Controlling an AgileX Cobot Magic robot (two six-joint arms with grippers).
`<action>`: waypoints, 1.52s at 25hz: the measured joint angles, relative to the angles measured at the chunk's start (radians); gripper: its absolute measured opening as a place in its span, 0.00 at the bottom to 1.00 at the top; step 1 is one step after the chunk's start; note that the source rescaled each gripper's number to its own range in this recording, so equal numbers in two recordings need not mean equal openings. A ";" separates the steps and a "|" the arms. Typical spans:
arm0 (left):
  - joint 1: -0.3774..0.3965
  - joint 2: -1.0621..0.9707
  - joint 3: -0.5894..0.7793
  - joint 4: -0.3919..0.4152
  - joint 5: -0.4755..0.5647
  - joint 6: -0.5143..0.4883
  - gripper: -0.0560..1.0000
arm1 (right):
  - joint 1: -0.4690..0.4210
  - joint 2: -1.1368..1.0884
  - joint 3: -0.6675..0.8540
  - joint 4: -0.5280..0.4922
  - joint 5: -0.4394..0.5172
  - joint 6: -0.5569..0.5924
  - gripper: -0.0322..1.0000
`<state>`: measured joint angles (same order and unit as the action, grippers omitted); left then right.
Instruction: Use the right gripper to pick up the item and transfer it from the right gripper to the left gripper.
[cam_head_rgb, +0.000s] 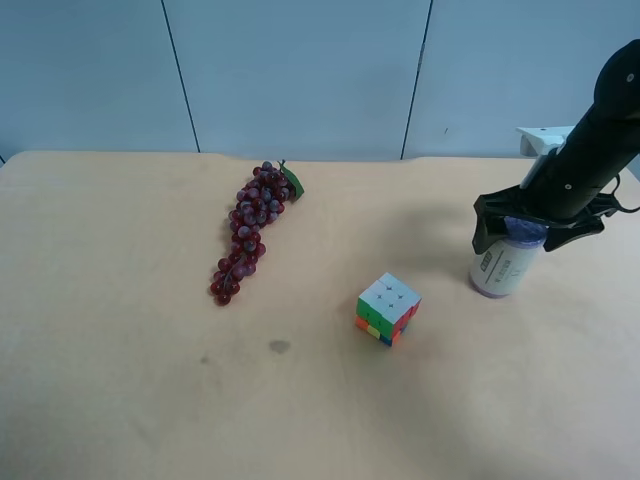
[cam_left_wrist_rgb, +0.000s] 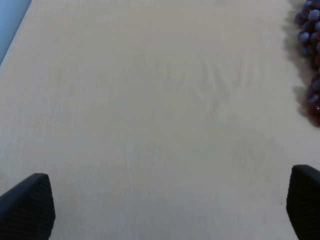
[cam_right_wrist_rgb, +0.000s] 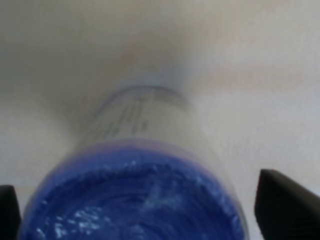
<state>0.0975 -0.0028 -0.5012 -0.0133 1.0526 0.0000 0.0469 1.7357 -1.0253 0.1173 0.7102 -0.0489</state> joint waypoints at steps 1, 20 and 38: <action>0.000 0.000 0.000 0.000 0.000 0.000 0.83 | 0.000 0.000 0.000 0.000 0.000 0.000 0.66; 0.000 0.000 0.000 0.000 0.001 0.000 0.83 | 0.000 0.000 0.000 -0.029 -0.006 0.000 0.04; 0.000 0.000 0.000 0.000 0.001 0.000 0.83 | 0.000 -0.074 -0.067 0.027 0.202 -0.004 0.04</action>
<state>0.0975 -0.0028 -0.5012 -0.0133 1.0537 0.0000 0.0469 1.6618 -1.0921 0.1441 0.9122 -0.0531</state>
